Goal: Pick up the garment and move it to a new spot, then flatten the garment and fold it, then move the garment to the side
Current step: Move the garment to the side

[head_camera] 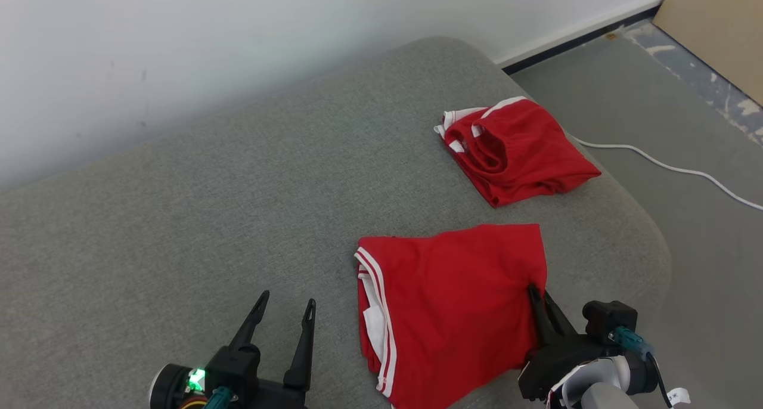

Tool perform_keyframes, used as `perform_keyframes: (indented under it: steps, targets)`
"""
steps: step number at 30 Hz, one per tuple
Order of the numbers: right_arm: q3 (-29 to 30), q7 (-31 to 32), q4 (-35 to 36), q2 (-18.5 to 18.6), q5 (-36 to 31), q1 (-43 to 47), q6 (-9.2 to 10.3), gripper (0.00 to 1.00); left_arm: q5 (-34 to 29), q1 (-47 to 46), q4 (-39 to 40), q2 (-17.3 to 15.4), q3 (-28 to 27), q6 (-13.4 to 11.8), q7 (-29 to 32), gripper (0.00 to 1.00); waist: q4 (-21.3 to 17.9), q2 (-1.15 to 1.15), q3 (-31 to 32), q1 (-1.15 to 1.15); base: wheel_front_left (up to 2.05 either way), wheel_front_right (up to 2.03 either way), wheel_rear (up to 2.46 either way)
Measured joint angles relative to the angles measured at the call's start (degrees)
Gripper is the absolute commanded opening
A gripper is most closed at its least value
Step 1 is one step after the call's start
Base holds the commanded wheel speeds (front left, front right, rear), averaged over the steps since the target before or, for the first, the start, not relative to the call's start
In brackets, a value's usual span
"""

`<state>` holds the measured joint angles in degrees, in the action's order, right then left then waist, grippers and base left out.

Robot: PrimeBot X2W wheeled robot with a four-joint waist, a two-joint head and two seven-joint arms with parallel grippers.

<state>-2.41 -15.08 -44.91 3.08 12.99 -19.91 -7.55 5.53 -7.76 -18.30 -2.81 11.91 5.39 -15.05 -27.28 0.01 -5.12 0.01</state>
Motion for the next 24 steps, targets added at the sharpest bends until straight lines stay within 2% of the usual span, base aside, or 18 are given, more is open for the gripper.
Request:
perform_keyframes:
  steps: [8,15,19,22,24]
  targets:
    - [1.4,0.0,3.0,0.0,-1.2,0.7,0.0,0.0,-0.3,-2.4,-1.0,0.0,1.0,0.6,0.0,1.0,-2.4,0.0,-3.1,0.0,0.0,0.0,0.0]
    - [-1.3,0.0,5.1,0.0,-3.9,-1.1,0.0,0.0,-0.3,-1.9,-0.3,0.0,0.3,0.0,0.0,1.0,-2.6,0.0,-3.6,0.0,0.0,0.0,0.0]
    - [-3.9,0.0,4.5,1.2,-5.5,-5.2,0.0,0.0,-0.6,-0.5,0.3,0.0,-1.0,-0.5,0.0,1.0,-2.5,0.0,-4.0,0.0,0.0,0.0,0.0]
    - [-5.2,0.0,2.8,2.4,-6.6,-12.2,-0.01,0.0,-2.4,-0.2,1.5,-0.1,-2.2,-0.9,0.0,1.0,-2.3,0.0,-5.3,0.0,0.0,0.0,0.0]
    - [-4.4,0.0,1.6,3.6,-7.1,-15.5,0.0,0.0,-3.1,-0.3,1.8,-0.4,-2.2,-0.8,0.0,1.0,-1.8,0.0,-6.0,0.0,0.0,0.0,0.0]
